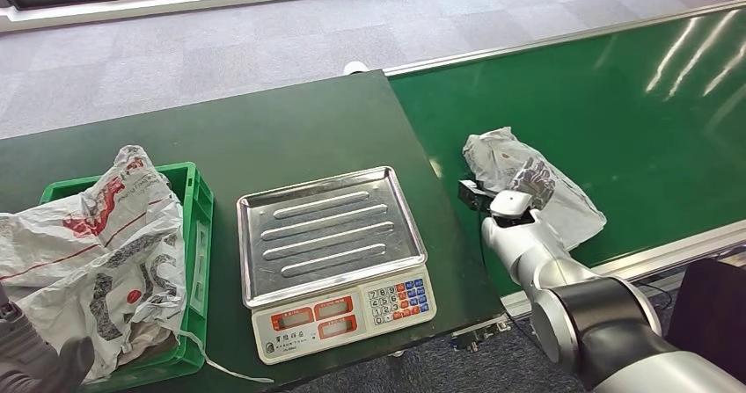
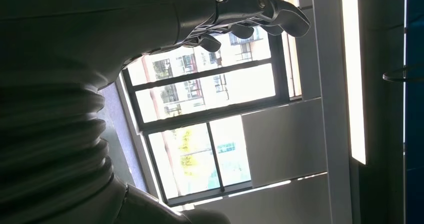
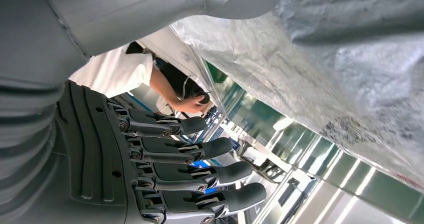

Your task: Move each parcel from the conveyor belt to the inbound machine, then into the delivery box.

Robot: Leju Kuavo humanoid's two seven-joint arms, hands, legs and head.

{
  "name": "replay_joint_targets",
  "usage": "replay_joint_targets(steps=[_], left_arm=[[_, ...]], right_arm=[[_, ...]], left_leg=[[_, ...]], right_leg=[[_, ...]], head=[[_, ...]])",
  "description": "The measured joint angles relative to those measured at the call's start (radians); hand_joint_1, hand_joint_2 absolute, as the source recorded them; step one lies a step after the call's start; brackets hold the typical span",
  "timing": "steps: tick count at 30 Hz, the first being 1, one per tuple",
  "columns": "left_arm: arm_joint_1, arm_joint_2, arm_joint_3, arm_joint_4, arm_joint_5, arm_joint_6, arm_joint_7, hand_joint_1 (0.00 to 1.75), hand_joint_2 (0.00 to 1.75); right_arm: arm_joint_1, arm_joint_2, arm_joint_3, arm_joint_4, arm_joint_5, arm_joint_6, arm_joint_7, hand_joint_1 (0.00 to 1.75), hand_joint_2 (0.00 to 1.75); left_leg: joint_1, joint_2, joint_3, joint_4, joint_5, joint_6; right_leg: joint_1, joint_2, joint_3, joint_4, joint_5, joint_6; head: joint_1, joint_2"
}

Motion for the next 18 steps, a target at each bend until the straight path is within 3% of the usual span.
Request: replay_joint_targets(steps=[11, 18], left_arm=[[-0.003, 0.001, -0.001, 0.013, -0.002, 0.012, 0.0, 0.0, 1.75], [-0.025, 0.015, -0.05, 0.077, 0.027, 0.041, 0.0, 0.0, 1.75]], right_arm=[[0.017, -0.01, -0.024, 0.006, -0.001, 0.016, -0.006, 0.0, 1.75], [0.088, -0.032, -0.091, 0.008, -0.021, -0.004, -0.006, 0.0, 1.75]], left_leg=[[0.0, 0.0, 0.0, 0.0, 0.0, 0.0], [0.0, -0.001, 0.0, 0.0, -0.001, 0.001]], right_leg=[[0.0, 0.0, 0.0, 0.0, 0.0, 0.0], [0.0, -0.001, 0.001, -0.001, 0.0, 0.001]], head=[[0.0, 0.0], [0.0, 0.0]])
